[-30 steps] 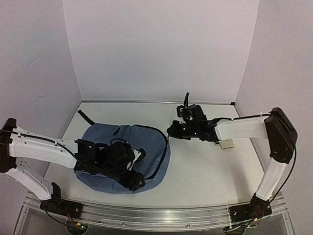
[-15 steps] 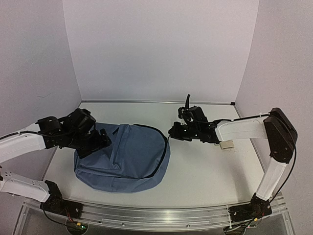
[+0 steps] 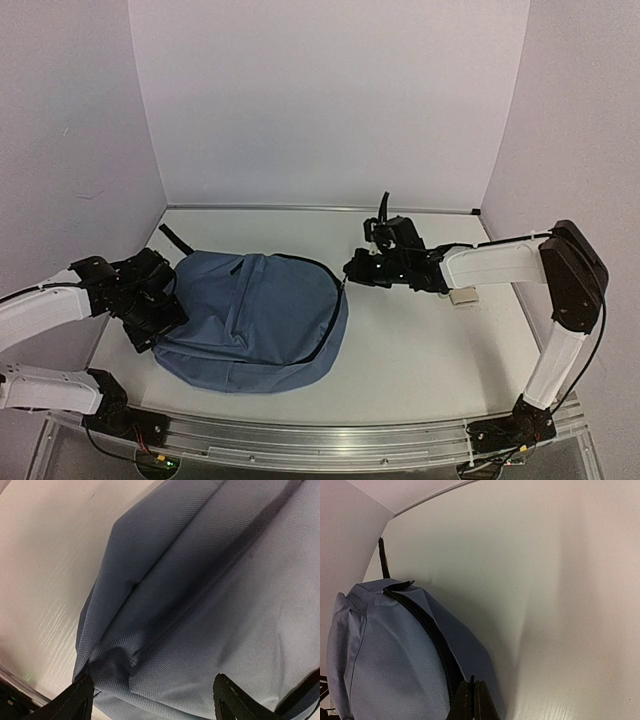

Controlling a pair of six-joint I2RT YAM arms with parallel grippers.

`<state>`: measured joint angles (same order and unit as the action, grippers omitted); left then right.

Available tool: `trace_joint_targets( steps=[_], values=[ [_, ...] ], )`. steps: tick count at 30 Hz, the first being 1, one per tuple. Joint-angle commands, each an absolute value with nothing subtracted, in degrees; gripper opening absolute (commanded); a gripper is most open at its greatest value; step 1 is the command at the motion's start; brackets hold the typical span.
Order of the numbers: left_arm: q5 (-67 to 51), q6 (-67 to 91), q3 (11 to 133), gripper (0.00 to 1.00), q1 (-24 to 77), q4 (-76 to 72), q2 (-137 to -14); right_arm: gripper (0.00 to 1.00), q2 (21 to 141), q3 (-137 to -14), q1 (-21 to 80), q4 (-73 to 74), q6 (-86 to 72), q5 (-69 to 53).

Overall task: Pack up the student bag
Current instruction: Zip the student bag at the center of the board.

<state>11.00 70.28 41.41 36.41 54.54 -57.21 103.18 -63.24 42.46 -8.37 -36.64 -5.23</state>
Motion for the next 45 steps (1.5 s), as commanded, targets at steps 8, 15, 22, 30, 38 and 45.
trace_joint_targets(
  steps=[8, 15, 22, 30, 38, 45],
  values=[
    [11.6, 67.2, 36.0, 0.46, 34.9, 41.4, -57.5, 0.00, 102.9, -64.1, 42.1, -11.1, -36.5, -5.7],
    [10.3, 66.4, 34.2, 0.16, 34.3, 37.5, -60.2, 0.00, 102.1, -62.4, 42.1, -11.2, -37.3, -7.2],
    [7.3, 58.8, 32.9, 0.00, 27.7, 29.2, -63.6, 0.00, 99.3, -56.6, 42.2, -12.5, -39.5, -10.3],
    [1.8, 40.3, 43.7, 0.00, 21.7, 20.2, -76.3, 0.00, 93.0, -50.6, 44.0, -12.5, -42.0, -11.6],
    [-1.8, 28.7, 57.2, 0.00, 21.3, 12.0, -90.4, 0.00, 92.5, -50.2, 50.0, -12.8, -45.4, -9.8],
    [-3.7, 23.9, 60.2, 0.49, 21.6, 11.1, -88.1, 0.00, 89.6, -50.2, 52.3, -12.8, -47.9, -4.8]
  ],
)
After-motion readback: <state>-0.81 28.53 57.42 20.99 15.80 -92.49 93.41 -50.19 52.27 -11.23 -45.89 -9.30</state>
